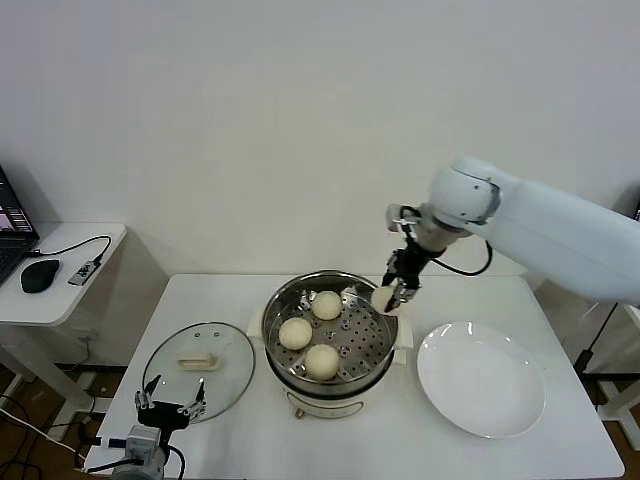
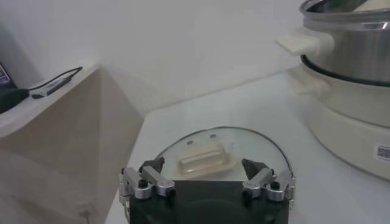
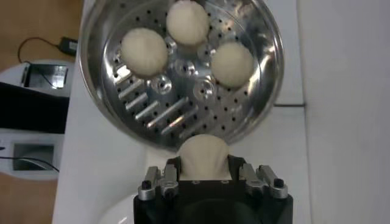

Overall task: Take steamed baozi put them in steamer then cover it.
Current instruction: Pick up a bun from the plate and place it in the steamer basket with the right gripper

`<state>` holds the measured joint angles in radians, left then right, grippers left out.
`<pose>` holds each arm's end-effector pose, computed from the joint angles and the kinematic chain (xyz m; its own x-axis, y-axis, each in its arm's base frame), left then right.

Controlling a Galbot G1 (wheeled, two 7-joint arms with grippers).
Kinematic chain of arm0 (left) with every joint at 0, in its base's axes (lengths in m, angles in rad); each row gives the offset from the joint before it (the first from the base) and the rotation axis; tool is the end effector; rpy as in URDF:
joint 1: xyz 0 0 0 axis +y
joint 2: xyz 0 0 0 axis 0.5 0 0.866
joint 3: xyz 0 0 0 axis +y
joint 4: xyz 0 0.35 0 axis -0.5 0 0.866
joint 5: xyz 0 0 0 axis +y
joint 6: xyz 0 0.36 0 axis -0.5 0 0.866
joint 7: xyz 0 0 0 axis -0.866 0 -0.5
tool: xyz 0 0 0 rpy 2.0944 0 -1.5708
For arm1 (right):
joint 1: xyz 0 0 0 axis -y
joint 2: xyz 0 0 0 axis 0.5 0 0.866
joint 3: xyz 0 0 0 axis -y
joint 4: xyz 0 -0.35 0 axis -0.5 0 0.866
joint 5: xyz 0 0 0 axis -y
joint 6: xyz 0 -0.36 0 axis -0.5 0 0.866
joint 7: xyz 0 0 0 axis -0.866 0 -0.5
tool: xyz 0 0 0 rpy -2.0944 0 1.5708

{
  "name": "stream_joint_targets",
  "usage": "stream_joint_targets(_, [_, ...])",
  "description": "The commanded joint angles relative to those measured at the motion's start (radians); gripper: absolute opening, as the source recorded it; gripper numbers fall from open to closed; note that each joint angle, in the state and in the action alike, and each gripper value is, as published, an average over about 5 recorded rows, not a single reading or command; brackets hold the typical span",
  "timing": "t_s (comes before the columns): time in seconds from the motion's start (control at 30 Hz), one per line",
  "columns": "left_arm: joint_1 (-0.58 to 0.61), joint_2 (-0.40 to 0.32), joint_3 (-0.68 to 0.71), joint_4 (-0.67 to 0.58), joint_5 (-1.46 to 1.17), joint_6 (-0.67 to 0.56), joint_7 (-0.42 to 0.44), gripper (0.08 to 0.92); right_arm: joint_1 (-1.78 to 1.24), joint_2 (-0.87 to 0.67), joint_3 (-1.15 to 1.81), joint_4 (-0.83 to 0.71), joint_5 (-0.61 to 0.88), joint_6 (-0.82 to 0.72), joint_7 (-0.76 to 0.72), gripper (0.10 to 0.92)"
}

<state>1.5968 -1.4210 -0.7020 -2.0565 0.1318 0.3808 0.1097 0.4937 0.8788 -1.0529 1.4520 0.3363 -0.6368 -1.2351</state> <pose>0.1776 0.0830 -0.3099 -0.9008 -0.1020 0.4221 0.0325 0.9534 0.2998 0.5301 0.0247 -0.0179 -0.0726 -0.2701 0.9601 -0.9939 -0.0606 -0.0922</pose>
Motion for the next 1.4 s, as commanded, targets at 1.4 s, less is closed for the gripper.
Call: stream_joint_targets(1.4, [-0.001, -0.013, -0.002, 0.003, -0.002, -0.003, -0.008, 0.823, -0.165, -0.199, 0.316, 0.164, 0.041, 0.064, 0.112, 0.822])
